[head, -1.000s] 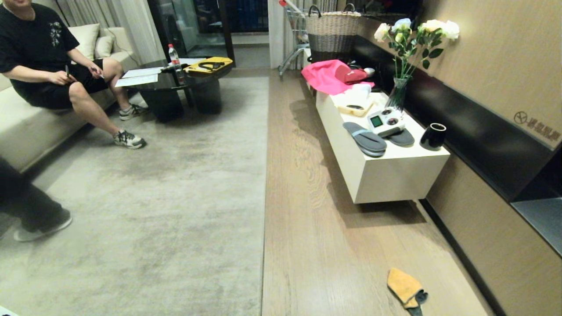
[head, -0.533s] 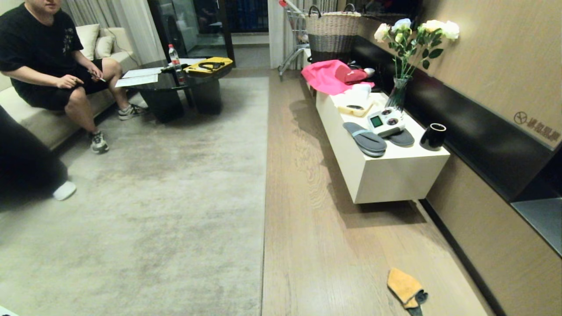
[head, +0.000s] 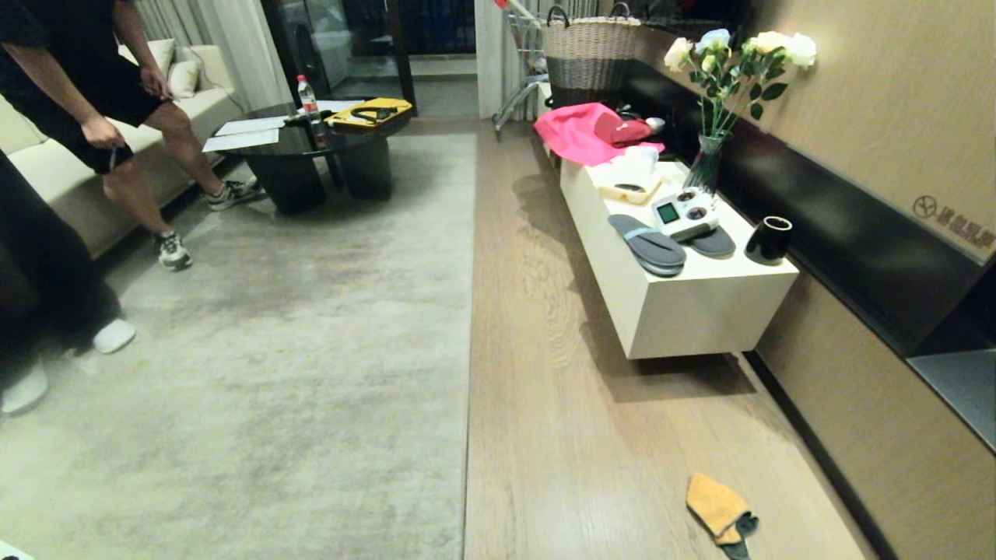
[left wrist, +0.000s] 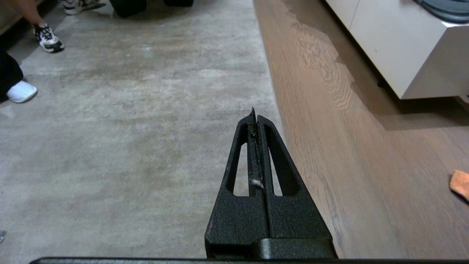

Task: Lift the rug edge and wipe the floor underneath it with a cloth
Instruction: Pick up the rag

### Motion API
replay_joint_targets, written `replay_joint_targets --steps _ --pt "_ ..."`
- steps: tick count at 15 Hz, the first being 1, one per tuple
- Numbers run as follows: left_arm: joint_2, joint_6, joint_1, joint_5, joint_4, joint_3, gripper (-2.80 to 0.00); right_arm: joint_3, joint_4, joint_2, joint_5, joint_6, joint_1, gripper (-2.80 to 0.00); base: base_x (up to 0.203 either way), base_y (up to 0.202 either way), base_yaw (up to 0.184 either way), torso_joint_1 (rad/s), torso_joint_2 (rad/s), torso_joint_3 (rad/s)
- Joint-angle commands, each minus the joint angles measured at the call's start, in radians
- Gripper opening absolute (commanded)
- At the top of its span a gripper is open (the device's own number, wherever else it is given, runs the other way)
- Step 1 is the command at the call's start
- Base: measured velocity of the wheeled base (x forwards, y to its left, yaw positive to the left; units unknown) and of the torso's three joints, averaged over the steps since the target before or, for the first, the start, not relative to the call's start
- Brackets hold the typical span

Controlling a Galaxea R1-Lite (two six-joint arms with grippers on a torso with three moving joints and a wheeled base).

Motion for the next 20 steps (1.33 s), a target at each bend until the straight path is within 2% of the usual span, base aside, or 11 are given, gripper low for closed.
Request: replay_joint_targets --steps 1,20 --pt "0.000 0.000 0.000 0.001 0.000 0.000 -2.80 0.000 -0.001 0.000 0.000 0.000 0.000 -2.80 0.000 0.000 0.000 0.004 0.00 -0.135" --pt "0.002 0.002 0.000 -0.006 0.003 -0.002 -2.80 0.000 -0.001 0.000 0.000 0.000 0.000 -2.80 0.000 0.000 0.000 0.004 0.00 -0.195"
